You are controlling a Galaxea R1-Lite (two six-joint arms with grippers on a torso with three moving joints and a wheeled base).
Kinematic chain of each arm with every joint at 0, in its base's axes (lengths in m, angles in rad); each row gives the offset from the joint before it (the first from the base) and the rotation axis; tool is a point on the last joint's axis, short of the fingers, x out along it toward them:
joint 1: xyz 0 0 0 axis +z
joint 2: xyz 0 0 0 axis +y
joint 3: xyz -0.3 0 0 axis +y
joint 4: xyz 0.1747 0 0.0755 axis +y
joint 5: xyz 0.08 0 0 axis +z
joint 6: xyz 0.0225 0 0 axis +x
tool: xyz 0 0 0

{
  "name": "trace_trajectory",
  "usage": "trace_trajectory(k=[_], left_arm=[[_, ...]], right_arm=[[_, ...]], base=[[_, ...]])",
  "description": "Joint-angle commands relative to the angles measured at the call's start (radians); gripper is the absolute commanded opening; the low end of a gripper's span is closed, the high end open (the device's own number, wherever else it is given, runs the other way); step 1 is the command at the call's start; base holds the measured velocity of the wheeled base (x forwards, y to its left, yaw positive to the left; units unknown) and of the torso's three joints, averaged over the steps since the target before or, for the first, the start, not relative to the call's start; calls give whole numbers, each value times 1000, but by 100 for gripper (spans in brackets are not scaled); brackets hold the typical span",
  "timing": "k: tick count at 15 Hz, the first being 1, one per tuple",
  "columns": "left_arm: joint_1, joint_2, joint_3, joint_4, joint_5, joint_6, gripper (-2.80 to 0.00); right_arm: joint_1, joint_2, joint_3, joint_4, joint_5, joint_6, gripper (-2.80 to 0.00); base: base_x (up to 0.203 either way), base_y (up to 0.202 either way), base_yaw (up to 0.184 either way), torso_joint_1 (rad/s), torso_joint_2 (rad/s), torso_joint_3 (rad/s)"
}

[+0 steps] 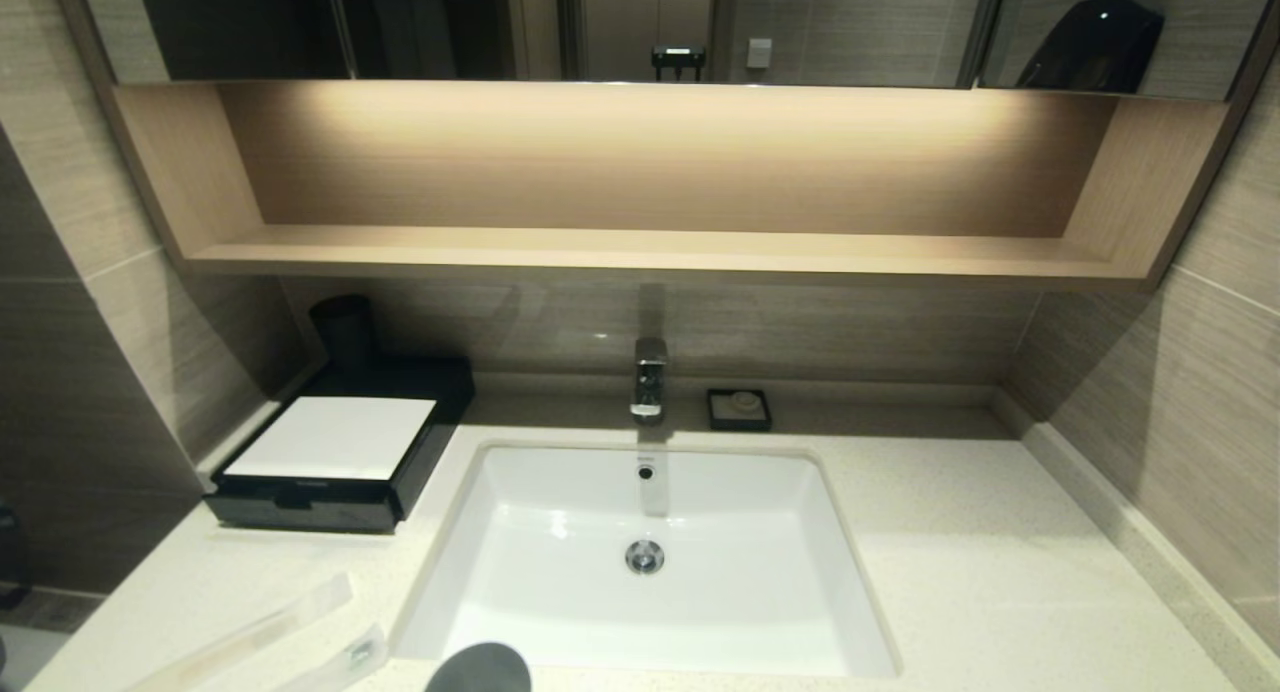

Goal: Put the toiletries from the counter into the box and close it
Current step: Open the drawer

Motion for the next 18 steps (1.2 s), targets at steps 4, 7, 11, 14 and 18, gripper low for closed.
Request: trace_trajectory(k=[4,7,11,14,18], left_arm=[[0,0,0,-2,-1,5,-280],[0,0,0,-1,-1,7,-280],[0,1,2,-1,2,3,-280],[0,1,0,1,0,3,-280],[0,1,0,-1,5,-5,-280]], right_arm=[[0,0,0,0,0,0,-280],[0,0,0,0,0,0,-280],[0,0,0,0,0,0,-280],[0,0,0,0,1,0,-280],[0,0,0,0,0,0,-280]], base=[[0,0,0,0,0,0],[0,0,0,0,0,0],[0,0,0,0,0,0],[0,0,0,0,0,0],[0,0,0,0,0,0]])
